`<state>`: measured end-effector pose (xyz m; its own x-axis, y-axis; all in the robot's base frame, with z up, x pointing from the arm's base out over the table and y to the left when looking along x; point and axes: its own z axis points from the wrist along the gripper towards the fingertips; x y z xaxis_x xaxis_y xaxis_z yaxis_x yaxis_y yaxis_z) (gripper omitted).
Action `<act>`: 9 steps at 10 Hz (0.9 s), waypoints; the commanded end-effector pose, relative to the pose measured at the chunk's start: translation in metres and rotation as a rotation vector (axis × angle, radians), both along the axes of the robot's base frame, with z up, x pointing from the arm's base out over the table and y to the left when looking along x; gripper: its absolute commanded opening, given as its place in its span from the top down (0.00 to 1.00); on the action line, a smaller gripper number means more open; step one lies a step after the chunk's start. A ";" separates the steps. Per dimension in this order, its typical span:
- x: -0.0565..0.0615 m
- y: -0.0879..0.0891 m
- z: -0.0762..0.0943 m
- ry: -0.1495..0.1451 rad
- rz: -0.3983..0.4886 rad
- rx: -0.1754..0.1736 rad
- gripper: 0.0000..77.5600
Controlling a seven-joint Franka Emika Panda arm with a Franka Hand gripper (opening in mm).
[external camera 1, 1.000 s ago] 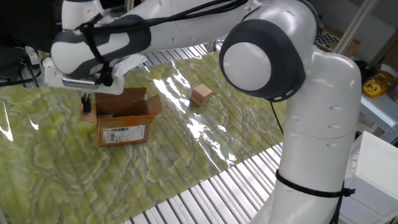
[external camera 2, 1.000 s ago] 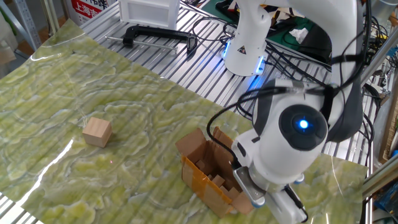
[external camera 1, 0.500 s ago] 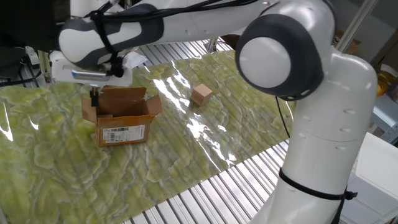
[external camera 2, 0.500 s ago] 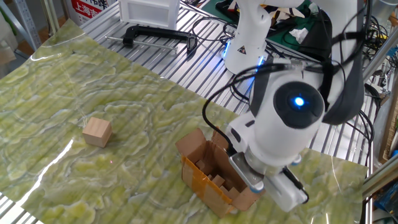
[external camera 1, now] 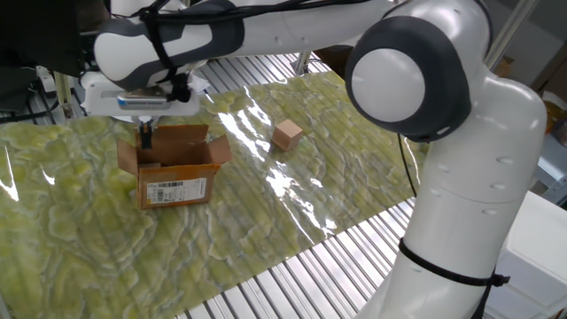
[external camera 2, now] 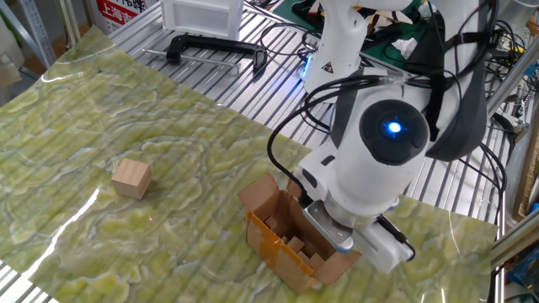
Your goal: Open a box
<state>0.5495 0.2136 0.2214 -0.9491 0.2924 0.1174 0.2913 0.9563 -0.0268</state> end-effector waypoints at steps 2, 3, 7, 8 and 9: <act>0.003 -0.025 -0.005 -0.002 0.109 -0.008 1.00; 0.003 -0.027 -0.006 -0.003 0.111 -0.010 1.00; -0.004 -0.056 -0.004 -0.017 0.150 -0.008 1.00; -0.005 -0.058 -0.002 -0.022 0.142 -0.015 1.00; -0.005 -0.061 0.001 -0.021 0.143 -0.013 1.00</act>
<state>0.5479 0.1701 0.2138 -0.9800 0.1668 0.1086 0.1637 0.9858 -0.0366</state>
